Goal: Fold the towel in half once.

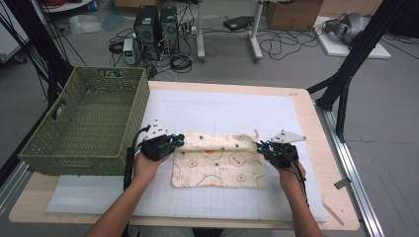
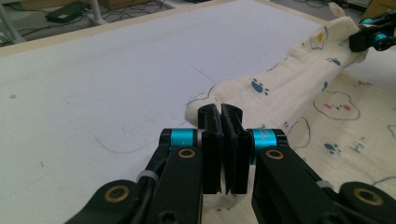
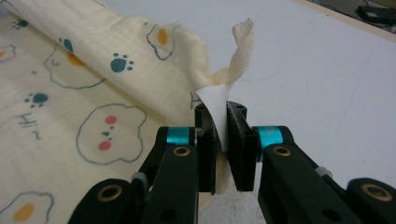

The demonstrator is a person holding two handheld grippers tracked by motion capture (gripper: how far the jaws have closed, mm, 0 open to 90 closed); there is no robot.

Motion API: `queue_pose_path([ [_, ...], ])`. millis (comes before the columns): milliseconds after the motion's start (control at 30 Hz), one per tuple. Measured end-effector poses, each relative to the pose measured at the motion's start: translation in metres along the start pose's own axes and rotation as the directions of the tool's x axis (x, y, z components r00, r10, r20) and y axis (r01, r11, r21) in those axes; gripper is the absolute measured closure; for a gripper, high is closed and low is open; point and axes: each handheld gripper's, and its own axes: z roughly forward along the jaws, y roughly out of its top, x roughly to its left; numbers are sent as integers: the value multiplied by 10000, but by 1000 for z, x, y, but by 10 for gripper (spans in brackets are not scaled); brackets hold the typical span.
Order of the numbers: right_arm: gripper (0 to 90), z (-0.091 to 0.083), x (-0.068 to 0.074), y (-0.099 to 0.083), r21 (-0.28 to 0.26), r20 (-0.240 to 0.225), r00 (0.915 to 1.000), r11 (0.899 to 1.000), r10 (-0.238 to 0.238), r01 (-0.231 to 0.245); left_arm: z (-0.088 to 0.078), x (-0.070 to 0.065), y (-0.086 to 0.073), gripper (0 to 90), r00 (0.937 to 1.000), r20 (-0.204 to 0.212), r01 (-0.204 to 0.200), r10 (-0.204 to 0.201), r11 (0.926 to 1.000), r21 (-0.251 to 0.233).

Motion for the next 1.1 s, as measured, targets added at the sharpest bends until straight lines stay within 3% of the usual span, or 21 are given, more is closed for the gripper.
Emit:
queue_pose_path([
  [167,830,-7,7,-8,34,-167,9997,9999,-153,154,-6,-5,-5,864,9996,142,-245,245,9997,4],
  [433,831,-18,16,-16,103,-434,9983,9991,-396,401,-15,-12,-17,864,9989,406,-232,230,9997,45],
  [600,825,-17,21,-25,350,-515,9969,9976,-587,605,-18,-17,-26,861,9977,621,-280,259,9991,331],
  [767,815,-20,25,-29,178,-674,9948,9968,-763,777,-23,-18,-32,849,9972,718,-253,223,9988,411],
  [833,794,-20,25,-30,236,-673,9949,9968,-751,769,-24,-16,-34,788,9976,697,21,-50,9991,412],
  [933,768,-22,25,-32,245,-675,9953,9971,-699,717,-25,-12,-34,619,9973,525,502,-514,9985,234],
  [1033,727,-24,24,-34,184,-646,9947,9965,-797,810,-29,-5,-33,451,9932,545,1039,-1032,9945,-101],
  [1100,702,-28,24,-35,87,-684,9945,9967,-794,802,-31,-1,-34,442,9926,522,1105,-1092,9936,-224],
])
